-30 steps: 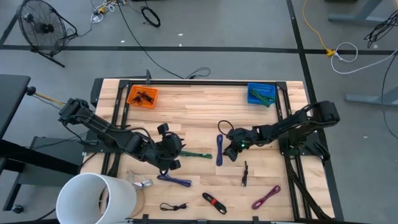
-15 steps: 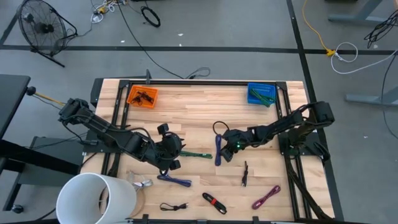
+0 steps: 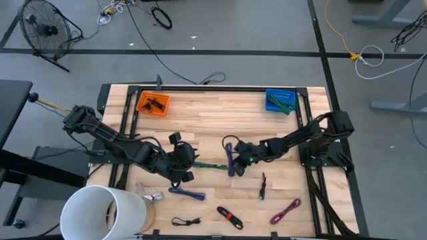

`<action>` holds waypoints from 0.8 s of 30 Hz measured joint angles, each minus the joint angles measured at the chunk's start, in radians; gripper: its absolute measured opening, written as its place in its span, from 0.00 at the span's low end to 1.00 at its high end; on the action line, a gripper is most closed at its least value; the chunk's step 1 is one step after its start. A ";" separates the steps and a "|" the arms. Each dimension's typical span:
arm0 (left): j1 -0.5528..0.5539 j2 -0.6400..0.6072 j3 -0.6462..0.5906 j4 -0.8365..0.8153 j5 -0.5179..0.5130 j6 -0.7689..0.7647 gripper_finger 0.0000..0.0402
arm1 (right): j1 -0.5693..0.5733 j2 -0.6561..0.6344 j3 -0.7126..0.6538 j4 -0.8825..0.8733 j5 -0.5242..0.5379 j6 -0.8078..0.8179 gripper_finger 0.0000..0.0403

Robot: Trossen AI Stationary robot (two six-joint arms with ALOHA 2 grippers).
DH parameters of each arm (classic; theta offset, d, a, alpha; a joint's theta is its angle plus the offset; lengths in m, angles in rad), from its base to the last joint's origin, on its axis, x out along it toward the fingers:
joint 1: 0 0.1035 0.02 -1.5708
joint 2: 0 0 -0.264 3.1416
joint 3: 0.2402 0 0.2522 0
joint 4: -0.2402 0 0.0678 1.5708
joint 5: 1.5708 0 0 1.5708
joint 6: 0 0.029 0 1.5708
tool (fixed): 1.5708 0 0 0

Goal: Pick & Place USB Port
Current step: Put the blue charger cable into the blue bin

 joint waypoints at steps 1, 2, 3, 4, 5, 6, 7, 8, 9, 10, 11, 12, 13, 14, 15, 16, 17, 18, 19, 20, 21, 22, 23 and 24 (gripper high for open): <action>0.000 0.000 0.000 0.000 0.000 0.000 0.25 | 0.001 0.007 0.006 -0.006 0.008 -0.004 0.11; 0.000 0.000 0.000 0.000 0.000 0.000 0.25 | 0.002 0.011 0.010 -0.005 0.010 -0.017 0.06; 0.000 0.000 0.000 0.000 0.000 0.000 0.25 | 0.003 0.012 0.010 -0.004 0.013 -0.031 0.03; 0.000 0.000 0.000 0.000 0.000 0.000 0.25 | 0.004 0.012 0.010 -0.003 0.024 -0.030 0.03; 0.000 0.000 0.000 0.000 0.000 0.000 0.25 | 0.005 0.012 0.010 -0.004 0.030 -0.026 0.02; 0.000 0.000 0.000 0.000 0.000 0.000 0.25 | 0.005 0.011 0.010 -0.006 0.032 -0.029 0.01; 0.000 0.000 0.000 0.000 0.000 0.000 0.25 | 0.005 0.006 0.010 -0.010 0.035 -0.043 0.01; 0.000 0.000 0.000 0.000 0.000 0.000 0.25 | 0.005 -0.001 0.010 -0.012 0.034 -0.050 0.01; 0.000 0.000 0.000 0.000 0.000 0.000 0.25 | 0.002 -0.015 0.009 -0.019 0.029 -0.058 0.01; 0.000 0.000 0.000 -0.001 0.000 0.000 0.25 | -0.001 -0.033 0.007 -0.030 0.028 -0.071 0.00; 0.000 0.000 0.000 0.000 0.000 0.000 0.25 | -0.006 -0.055 0.006 -0.057 0.030 -0.079 0.00; 0.000 0.000 0.000 0.000 0.000 0.000 0.25 | -0.010 -0.082 0.002 -0.086 0.041 -0.088 0.00; 0.000 0.000 0.000 0.000 0.000 0.000 0.25 | -0.013 -0.110 0.003 -0.134 0.057 -0.095 0.00; 0.000 0.000 0.000 0.000 0.000 0.000 0.25 | -0.015 -0.140 0.009 -0.188 0.073 -0.098 0.00; 0.000 0.000 0.000 -0.001 0.000 0.000 0.25 | -0.016 -0.170 0.020 -0.254 0.100 -0.099 0.00; 0.000 0.000 0.000 0.000 0.000 0.000 0.25 | -0.015 -0.205 0.036 -0.323 0.130 -0.099 0.00; 0.000 0.000 0.000 0.000 0.000 0.000 0.25 | -0.015 -0.239 0.053 -0.388 0.157 -0.102 0.00; 0.000 0.000 0.000 0.000 0.000 0.000 0.25 | -0.015 -0.270 0.070 -0.444 0.181 -0.102 0.00; 0.000 0.000 0.000 0.002 0.000 0.000 0.25 | -0.015 -0.300 0.084 -0.485 0.193 -0.107 0.00; 0.000 0.000 0.000 0.003 0.000 0.000 0.25 | -0.015 -0.330 0.095 -0.523 0.203 -0.110 0.00; 0.000 0.000 0.000 0.003 0.000 0.000 0.25 | -0.015 -0.357 0.106 -0.543 0.211 -0.116 0.00; 0.000 0.000 0.000 0.002 0.000 0.000 0.25 | -0.014 -0.382 0.113 -0.545 0.215 -0.121 0.00; 0.000 0.000 0.000 0.003 0.000 0.000 0.25 | -0.011 -0.403 0.117 -0.551 0.229 -0.122 0.00; 0.000 0.000 0.000 0.004 0.000 0.000 0.25 | -0.010 -0.418 0.118 -0.555 0.230 -0.116 0.00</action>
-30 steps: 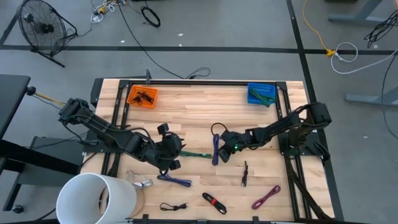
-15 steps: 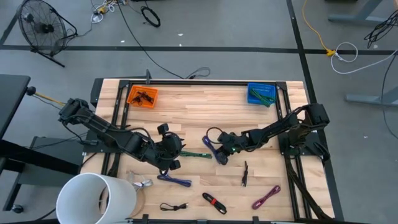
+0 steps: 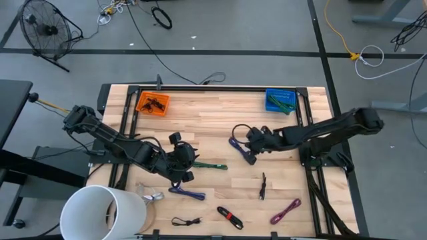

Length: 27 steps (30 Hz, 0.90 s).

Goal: Pick & Place USB Port
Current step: Put the blue charger cable into the blue bin

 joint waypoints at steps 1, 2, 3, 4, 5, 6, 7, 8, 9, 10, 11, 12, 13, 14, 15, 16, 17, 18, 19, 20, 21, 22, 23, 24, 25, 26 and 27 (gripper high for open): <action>0.000 0.000 0.000 0.000 0.000 0.000 0.25 | 0.000 -0.008 -0.001 -0.006 -0.013 0.010 0.00; 0.000 0.000 0.000 0.000 0.000 0.000 0.25 | 0.000 -0.009 -0.006 0.004 -0.030 0.018 0.00; 0.000 0.000 0.000 0.000 0.000 0.000 0.25 | 0.004 -0.004 -0.012 0.025 -0.058 0.017 0.01; 0.000 0.000 0.000 0.001 0.000 0.000 0.25 | 0.005 0.006 -0.018 0.044 -0.083 0.014 0.01; 0.000 0.000 0.000 -0.001 0.000 0.000 0.25 | 0.006 0.021 -0.025 0.059 -0.100 0.014 0.03; 0.000 0.000 0.000 0.000 0.000 0.000 0.25 | 0.006 0.037 -0.032 0.068 -0.112 0.013 0.04; 0.000 0.000 0.000 0.000 0.000 0.000 0.25 | 0.006 0.053 -0.036 0.071 -0.121 0.005 0.06; 0.000 0.000 0.000 0.000 0.000 0.000 0.25 | 0.006 0.069 -0.039 0.077 -0.128 -0.002 0.08; 0.000 0.000 0.000 0.000 0.000 0.000 0.25 | 0.005 0.083 -0.039 0.081 -0.131 -0.008 0.10; 0.000 0.000 0.000 0.000 0.000 0.000 0.25 | 0.005 0.096 -0.039 0.086 -0.132 -0.011 0.12; 0.000 0.000 0.000 0.000 0.000 0.000 0.25 | 0.005 0.110 -0.039 0.090 -0.133 -0.012 0.15; 0.000 0.000 0.000 0.000 0.000 0.000 0.25 | 0.005 0.125 -0.039 0.093 -0.137 -0.010 0.18; 0.000 0.000 0.000 0.000 0.000 0.000 0.25 | 0.005 0.138 -0.039 0.093 -0.143 -0.010 0.21; 0.000 0.000 0.000 0.000 0.000 0.000 0.25 | 0.005 0.150 -0.039 0.094 -0.146 -0.010 0.24; 0.000 0.000 0.000 0.000 0.000 0.000 0.25 | 0.005 0.161 -0.039 0.096 -0.147 -0.011 0.27; 0.000 0.000 0.000 0.000 0.000 0.000 0.25 | 0.003 0.169 -0.039 0.095 -0.150 -0.013 0.30; 0.000 0.000 0.000 0.000 0.000 0.000 0.25 | 0.001 0.175 -0.039 0.098 -0.150 -0.013 0.33; 0.000 0.000 0.000 0.000 0.000 0.000 0.25 | 0.000 0.181 -0.039 0.105 -0.150 -0.012 0.36; 0.000 0.000 0.000 0.000 0.000 0.000 0.25 | -0.001 0.185 -0.039 0.109 -0.149 -0.012 0.39; 0.000 0.000 0.000 0.000 0.000 0.000 0.25 | -0.001 0.188 -0.039 0.115 -0.145 -0.012 0.42; 0.000 0.000 0.000 0.000 0.000 0.000 0.25 | -0.001 0.189 -0.039 0.128 -0.139 -0.015 0.44; 0.000 0.000 0.000 0.000 0.000 0.000 0.25 | -0.001 0.189 -0.039 0.135 -0.137 -0.021 0.46; 0.000 0.000 0.000 0.000 0.000 0.000 0.25 | -0.001 0.189 -0.039 0.137 -0.135 -0.026 0.48; 0.000 0.000 0.000 0.000 0.000 0.000 0.25 | -0.001 0.189 -0.039 0.136 -0.129 -0.032 0.50; 0.000 0.000 0.000 0.000 0.000 0.000 0.25 | -0.001 0.189 -0.039 0.132 -0.115 -0.037 0.51; 0.000 0.000 0.000 0.000 0.000 0.000 0.25 | -0.001 0.189 -0.039 0.130 -0.103 -0.039 0.52; 0.000 0.000 0.000 0.000 0.000 0.000 0.25 | -0.001 0.191 -0.039 0.129 -0.098 -0.040 0.53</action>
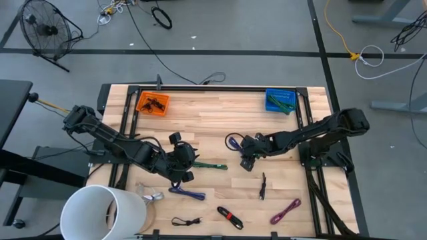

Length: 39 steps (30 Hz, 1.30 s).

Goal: Pick & Place USB Port
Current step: Put the blue charger cable into the blue bin

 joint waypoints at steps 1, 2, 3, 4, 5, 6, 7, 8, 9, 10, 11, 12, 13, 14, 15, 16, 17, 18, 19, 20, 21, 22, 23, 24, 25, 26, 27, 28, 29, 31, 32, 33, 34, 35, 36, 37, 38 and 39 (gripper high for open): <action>0.000 0.000 0.000 0.000 0.000 0.000 0.25 | 0.000 0.004 0.000 0.000 0.001 -0.001 0.54; 0.000 0.000 0.000 0.000 0.000 0.000 0.25 | 0.000 0.006 0.000 -0.003 0.001 -0.001 0.54; 0.000 0.000 0.000 0.000 0.000 0.000 0.25 | 0.000 0.006 0.000 -0.007 0.006 -0.001 0.54; 0.000 0.000 0.000 0.000 0.000 0.000 0.25 | 0.000 0.006 0.000 -0.004 0.012 -0.001 0.54; 0.000 0.000 0.000 0.000 0.000 0.000 0.25 | 0.000 0.006 0.001 -0.002 0.014 -0.001 0.54; 0.000 0.000 0.000 0.000 0.000 0.000 0.25 | 0.000 0.006 0.001 -0.004 0.014 -0.001 0.54; 0.000 0.000 0.000 0.000 0.000 0.000 0.25 | 0.000 0.006 0.001 -0.004 0.015 -0.001 0.53; 0.000 0.000 0.000 0.000 0.000 0.000 0.25 | 0.000 0.006 0.001 -0.004 0.015 -0.001 0.53; 0.000 0.000 0.000 0.000 0.000 0.000 0.25 | 0.000 0.007 0.001 -0.004 0.015 0.006 0.53; 0.000 0.000 0.000 0.000 0.000 0.000 0.25 | 0.000 0.014 0.000 0.003 0.015 0.015 0.53; 0.000 0.000 0.000 0.000 0.000 0.000 0.25 | 0.000 0.018 -0.004 0.010 0.014 0.021 0.53; 0.000 0.000 0.000 0.000 0.000 0.000 0.25 | 0.000 0.020 -0.013 0.008 0.016 0.024 0.53; 0.000 0.000 0.000 -0.001 0.000 0.000 0.25 | 0.000 0.027 -0.019 0.008 0.024 0.025 0.53; 0.000 0.000 0.000 -0.001 0.000 0.000 0.25 | 0.000 0.035 -0.022 0.017 0.027 0.025 0.53; 0.000 0.000 0.000 -0.002 0.000 0.000 0.25 | -0.001 0.038 -0.028 0.017 0.030 0.025 0.53; 0.000 0.000 0.000 -0.001 0.000 0.000 0.25 | -0.001 0.041 -0.032 0.010 0.040 0.025 0.53; 0.000 0.000 0.000 0.000 0.000 0.000 0.25 | -0.001 0.048 -0.031 0.016 0.049 0.025 0.53; 0.000 0.000 0.000 -0.002 0.000 0.000 0.25 | -0.001 0.054 -0.031 0.015 0.049 0.027 0.53; 0.000 0.000 0.000 -0.002 0.000 0.000 0.25 | -0.003 0.058 -0.031 0.012 0.050 0.032 0.53; 0.000 0.000 0.000 0.002 0.000 0.000 0.25 | -0.003 0.063 -0.031 0.016 0.047 0.032 0.53; 0.000 0.000 0.000 0.002 0.000 0.000 0.25 | -0.003 0.071 -0.031 0.021 0.043 0.032 0.52; 0.000 0.000 0.000 0.001 0.000 0.000 0.25 | -0.003 0.080 -0.031 0.023 0.037 0.032 0.52; 0.000 0.000 0.000 0.003 0.000 0.000 0.25 | -0.003 0.088 -0.030 0.024 0.038 0.032 0.50; 0.000 0.000 0.000 0.004 0.000 0.000 0.25 | -0.003 0.099 -0.028 0.025 0.036 0.038 0.48; 0.000 0.000 0.000 0.003 0.000 0.000 0.25 | -0.003 0.110 -0.026 0.023 0.035 0.049 0.45; 0.000 0.000 0.000 0.003 0.000 0.000 0.25 | -0.003 0.116 -0.026 0.019 0.036 0.052 0.41; 0.000 0.000 0.000 0.003 0.000 0.000 0.25 | -0.003 0.123 -0.026 0.017 0.037 0.056 0.36; 0.000 0.000 0.000 0.002 0.000 0.000 0.25 | -0.003 0.126 -0.026 0.015 0.038 0.060 0.30; 0.000 0.000 0.000 0.001 0.000 0.000 0.25 | -0.003 0.127 -0.026 0.016 0.037 0.061 0.23; 0.000 0.000 0.000 0.001 0.000 0.000 0.25 | -0.003 0.119 -0.024 0.017 0.029 0.044 0.08; 0.000 0.000 0.000 0.001 0.000 0.000 0.25 | -0.003 0.112 -0.022 0.016 0.026 0.032 0.05; 0.000 0.000 0.000 0.001 0.000 0.000 0.25 | -0.004 0.102 -0.017 0.008 0.018 0.028 0.05; 0.000 0.000 0.000 0.001 0.000 0.000 0.25 | -0.007 0.091 -0.010 -0.005 0.012 0.019 0.05; 0.000 0.000 0.000 0.001 0.000 0.000 0.25 | -0.011 0.080 -0.003 -0.023 0.001 0.009 0.04; 0.000 0.000 0.000 0.001 0.000 0.000 0.25 | -0.017 0.064 0.008 -0.075 0.005 -0.009 0.03; 0.000 0.000 0.000 0.001 0.000 0.000 0.25 | -0.024 0.045 0.022 -0.120 0.015 -0.025 0.02; 0.000 0.000 0.000 0.001 0.000 0.000 0.25 | -0.034 0.027 0.043 -0.159 0.032 -0.037 0.01; 0.000 0.000 0.000 0.001 0.000 0.000 0.25 | -0.046 0.008 0.065 -0.200 0.056 -0.046 0.01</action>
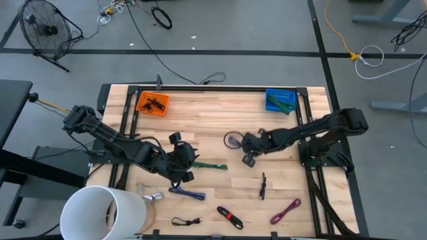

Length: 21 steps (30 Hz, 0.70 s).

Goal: Pick & Place USB Port
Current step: Put the blue charger cable into the blue bin

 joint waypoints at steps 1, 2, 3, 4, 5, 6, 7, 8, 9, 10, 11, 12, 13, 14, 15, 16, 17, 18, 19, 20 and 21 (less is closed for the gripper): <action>0.000 0.000 0.000 0.000 0.000 0.000 0.25 | -0.012 -0.021 0.020 -0.052 0.028 -0.002 0.01; 0.000 0.000 0.000 0.000 0.001 0.000 0.25 | -0.023 -0.038 0.039 -0.115 0.055 -0.006 0.01; 0.000 0.000 0.000 0.000 0.002 0.000 0.25 | -0.033 -0.053 0.054 -0.172 0.079 -0.013 0.01; 0.000 0.000 0.000 0.000 0.002 0.000 0.25 | -0.043 -0.071 0.073 -0.225 0.103 -0.021 0.00; 0.000 0.000 0.000 -0.001 0.002 0.000 0.25 | -0.054 -0.089 0.093 -0.267 0.121 -0.027 0.00; 0.000 0.000 0.000 -0.001 0.003 0.000 0.25 | -0.066 -0.108 0.112 -0.308 0.145 -0.027 0.00; 0.000 0.000 0.000 -0.002 0.003 0.000 0.25 | -0.079 -0.127 0.126 -0.358 0.170 -0.027 0.00; 0.000 0.000 0.000 -0.002 0.003 0.000 0.25 | -0.094 -0.141 0.136 -0.409 0.201 -0.027 0.00; 0.000 0.000 0.000 -0.002 0.003 0.000 0.25 | -0.107 -0.155 0.142 -0.456 0.237 -0.026 0.00; 0.000 0.000 0.000 -0.002 0.003 0.000 0.25 | -0.122 -0.170 0.147 -0.492 0.265 -0.021 0.00; 0.000 0.000 0.000 -0.002 0.003 0.000 0.25 | -0.136 -0.188 0.152 -0.522 0.294 -0.012 0.00; 0.000 0.000 0.000 -0.002 0.003 0.000 0.25 | -0.154 -0.206 0.155 -0.550 0.312 -0.008 0.00; 0.000 0.000 0.000 -0.002 0.003 0.000 0.25 | -0.174 -0.220 0.155 -0.583 0.325 -0.008 0.00; 0.000 0.000 0.000 -0.002 0.003 0.000 0.25 | -0.196 -0.229 0.154 -0.616 0.336 -0.007 0.00; 0.000 0.000 0.000 -0.002 0.003 0.000 0.25 | -0.218 -0.235 0.154 -0.640 0.351 -0.008 0.00; 0.000 0.000 0.000 -0.002 0.003 0.000 0.25 | -0.240 -0.242 0.154 -0.655 0.368 -0.012 0.00; 0.000 0.000 0.000 -0.002 0.003 0.000 0.25 | -0.262 -0.247 0.154 -0.672 0.387 -0.027 0.00; 0.000 0.000 0.000 -0.002 0.003 0.000 0.25 | -0.284 -0.249 0.154 -0.682 0.398 -0.044 0.00; 0.000 0.000 0.000 -0.002 0.003 0.000 0.25 | -0.305 -0.249 0.154 -0.682 0.404 -0.066 0.00; 0.000 0.000 0.000 -0.002 0.003 0.000 0.25 | -0.328 -0.248 0.154 -0.678 0.409 -0.091 0.00; 0.000 0.000 0.000 -0.002 0.003 0.000 0.25 | -0.350 -0.247 0.154 -0.674 0.419 -0.123 0.00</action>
